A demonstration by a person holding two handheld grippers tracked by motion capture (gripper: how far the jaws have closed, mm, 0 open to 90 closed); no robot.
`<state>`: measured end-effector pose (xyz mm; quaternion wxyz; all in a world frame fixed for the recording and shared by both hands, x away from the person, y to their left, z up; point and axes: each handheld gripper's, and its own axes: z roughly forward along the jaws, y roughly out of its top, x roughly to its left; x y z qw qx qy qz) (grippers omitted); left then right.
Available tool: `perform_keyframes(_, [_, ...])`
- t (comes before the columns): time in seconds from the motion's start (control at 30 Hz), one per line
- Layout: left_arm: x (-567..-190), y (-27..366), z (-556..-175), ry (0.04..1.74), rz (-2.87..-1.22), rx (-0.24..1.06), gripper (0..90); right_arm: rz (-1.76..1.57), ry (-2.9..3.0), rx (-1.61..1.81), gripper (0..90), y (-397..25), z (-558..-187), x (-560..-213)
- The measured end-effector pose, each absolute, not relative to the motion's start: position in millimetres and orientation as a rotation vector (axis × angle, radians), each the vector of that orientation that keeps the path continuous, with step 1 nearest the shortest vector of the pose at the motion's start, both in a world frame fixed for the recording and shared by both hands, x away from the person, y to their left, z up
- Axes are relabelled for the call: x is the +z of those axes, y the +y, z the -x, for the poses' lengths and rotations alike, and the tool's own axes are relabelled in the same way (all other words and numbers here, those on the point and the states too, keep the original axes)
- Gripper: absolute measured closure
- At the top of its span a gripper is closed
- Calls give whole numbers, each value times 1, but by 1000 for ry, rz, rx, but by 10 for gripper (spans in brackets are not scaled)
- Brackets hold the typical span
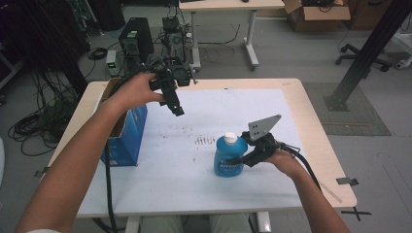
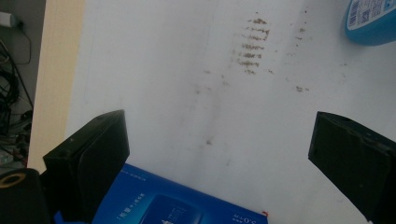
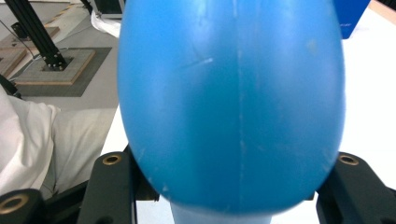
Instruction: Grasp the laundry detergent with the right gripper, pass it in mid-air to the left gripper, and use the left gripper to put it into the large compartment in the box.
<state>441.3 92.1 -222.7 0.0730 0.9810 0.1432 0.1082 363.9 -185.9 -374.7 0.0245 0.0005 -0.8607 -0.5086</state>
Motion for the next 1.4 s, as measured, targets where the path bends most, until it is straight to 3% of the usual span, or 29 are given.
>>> perform_keyframes(0.53, [-215, 92, -428, 430, -2935, 329, 57, 42, -2695, -1587, 431, -196, -357, -356])
perform_keyframes(1.4, [-186, 91, -368, 380, -2903, 336, 57, 72, -2721, -1604, 431, -188, -341, -331])
